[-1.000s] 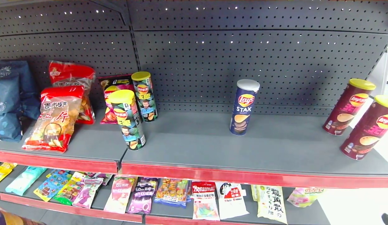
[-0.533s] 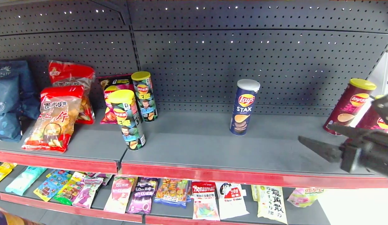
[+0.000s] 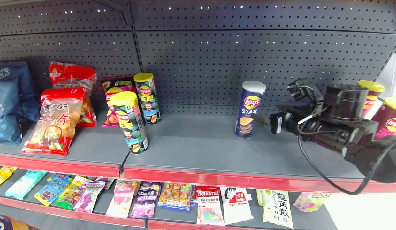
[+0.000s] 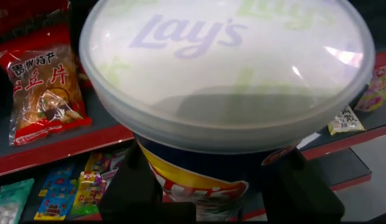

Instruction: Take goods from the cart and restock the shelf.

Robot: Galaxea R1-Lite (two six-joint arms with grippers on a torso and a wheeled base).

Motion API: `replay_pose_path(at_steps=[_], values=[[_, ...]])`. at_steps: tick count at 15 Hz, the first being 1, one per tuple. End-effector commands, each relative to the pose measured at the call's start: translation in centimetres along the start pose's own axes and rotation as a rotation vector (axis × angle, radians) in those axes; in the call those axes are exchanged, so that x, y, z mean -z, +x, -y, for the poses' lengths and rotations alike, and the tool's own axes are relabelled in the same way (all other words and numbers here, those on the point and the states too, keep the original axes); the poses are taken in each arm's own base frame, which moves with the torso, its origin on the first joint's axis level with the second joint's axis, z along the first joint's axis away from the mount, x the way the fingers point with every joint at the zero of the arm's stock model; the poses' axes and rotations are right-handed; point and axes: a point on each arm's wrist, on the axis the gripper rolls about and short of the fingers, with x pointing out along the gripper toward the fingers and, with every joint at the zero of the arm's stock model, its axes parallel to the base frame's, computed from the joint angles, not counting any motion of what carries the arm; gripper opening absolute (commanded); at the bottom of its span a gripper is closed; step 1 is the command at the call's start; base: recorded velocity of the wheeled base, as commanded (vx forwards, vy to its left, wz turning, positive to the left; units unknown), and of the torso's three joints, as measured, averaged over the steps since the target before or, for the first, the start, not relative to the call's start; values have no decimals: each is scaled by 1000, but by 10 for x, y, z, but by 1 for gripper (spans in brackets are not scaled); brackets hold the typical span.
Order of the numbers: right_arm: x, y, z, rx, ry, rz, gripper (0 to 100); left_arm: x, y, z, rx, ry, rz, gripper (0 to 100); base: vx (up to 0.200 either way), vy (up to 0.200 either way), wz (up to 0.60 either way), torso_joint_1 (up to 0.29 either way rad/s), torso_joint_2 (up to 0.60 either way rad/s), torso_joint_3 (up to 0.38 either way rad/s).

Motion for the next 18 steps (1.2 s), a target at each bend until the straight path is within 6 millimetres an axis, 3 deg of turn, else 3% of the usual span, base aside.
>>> replay_pose_path(at_steps=[1,7,18], values=[[9,29,-7,-22,-3,-25,100,-1,1,-1,-2,0,-1,0,0,0,0,0,0,0],[7,54,-11,-31,-7,-6,100,3,3,0,2,-7,-17,0,0,0,0,0,0,0],[3,85,3,60,5,26,100,7,4,0,7,-15,-31,0,0,0,0,0,0,0]])
